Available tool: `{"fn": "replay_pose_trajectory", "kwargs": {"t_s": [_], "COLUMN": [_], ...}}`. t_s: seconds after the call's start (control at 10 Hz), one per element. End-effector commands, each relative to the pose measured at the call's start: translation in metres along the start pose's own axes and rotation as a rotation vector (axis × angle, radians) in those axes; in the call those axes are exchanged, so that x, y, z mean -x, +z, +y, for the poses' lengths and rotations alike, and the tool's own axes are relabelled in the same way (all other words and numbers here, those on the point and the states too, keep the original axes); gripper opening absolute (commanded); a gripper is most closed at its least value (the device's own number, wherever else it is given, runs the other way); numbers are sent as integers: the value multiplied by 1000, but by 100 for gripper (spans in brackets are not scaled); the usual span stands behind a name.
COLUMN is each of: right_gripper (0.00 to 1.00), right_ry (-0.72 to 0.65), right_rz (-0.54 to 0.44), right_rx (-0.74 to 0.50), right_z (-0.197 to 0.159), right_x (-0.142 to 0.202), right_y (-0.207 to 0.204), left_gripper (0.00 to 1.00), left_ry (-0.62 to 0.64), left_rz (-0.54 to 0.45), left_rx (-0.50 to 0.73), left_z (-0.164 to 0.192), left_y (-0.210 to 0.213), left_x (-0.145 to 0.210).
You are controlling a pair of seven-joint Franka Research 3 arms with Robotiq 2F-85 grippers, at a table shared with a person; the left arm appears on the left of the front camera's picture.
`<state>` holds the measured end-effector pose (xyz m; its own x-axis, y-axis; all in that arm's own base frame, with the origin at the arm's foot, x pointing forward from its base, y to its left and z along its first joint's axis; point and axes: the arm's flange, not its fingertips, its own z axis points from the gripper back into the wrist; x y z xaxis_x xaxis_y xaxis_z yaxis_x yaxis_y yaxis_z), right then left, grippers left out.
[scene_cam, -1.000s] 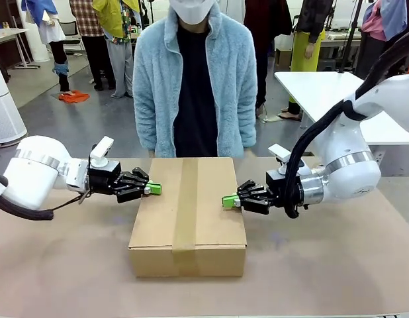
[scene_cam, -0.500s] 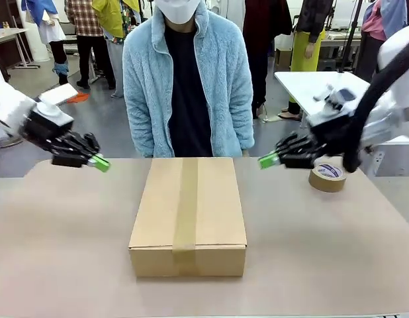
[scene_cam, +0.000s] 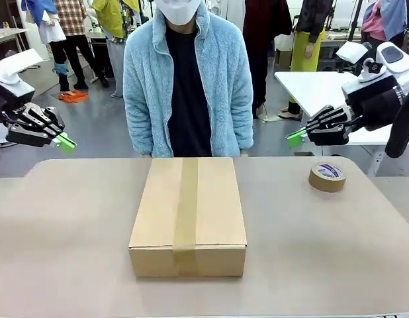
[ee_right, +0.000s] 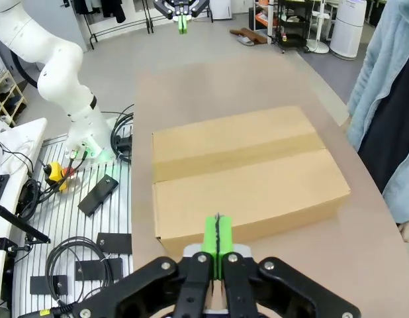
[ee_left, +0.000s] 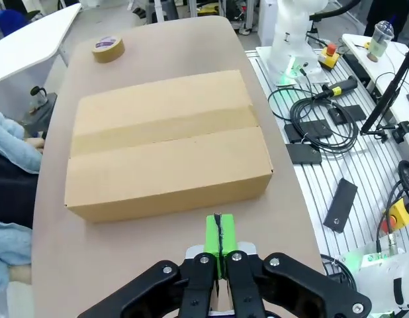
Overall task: Wrap the clocks to prevent damage.
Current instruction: After the human seals the box with tape, release both hands from the side flaps of the Package Box.
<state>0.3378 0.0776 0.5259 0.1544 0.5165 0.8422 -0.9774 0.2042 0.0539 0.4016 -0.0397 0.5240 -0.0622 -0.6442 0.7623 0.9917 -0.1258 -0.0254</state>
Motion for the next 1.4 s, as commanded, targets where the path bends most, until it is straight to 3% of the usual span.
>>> {"fn": "replay_pose_trajectory", "kwargs": {"t_s": [0.0, 1.3], "right_gripper": [1, 1], "right_ry": [3, 3], "right_rz": [-9, -9], "right_rx": [-8, -8], "right_z": [-2, -2], "right_x": [-1, -1], "right_y": [-2, -2], "left_gripper": [0, 0], "left_ry": [0, 0], "left_rz": [-2, -2], "left_rx": [29, 29], "left_z": [7, 7], "left_y": [-9, -9], "left_x": [5, 5]}}
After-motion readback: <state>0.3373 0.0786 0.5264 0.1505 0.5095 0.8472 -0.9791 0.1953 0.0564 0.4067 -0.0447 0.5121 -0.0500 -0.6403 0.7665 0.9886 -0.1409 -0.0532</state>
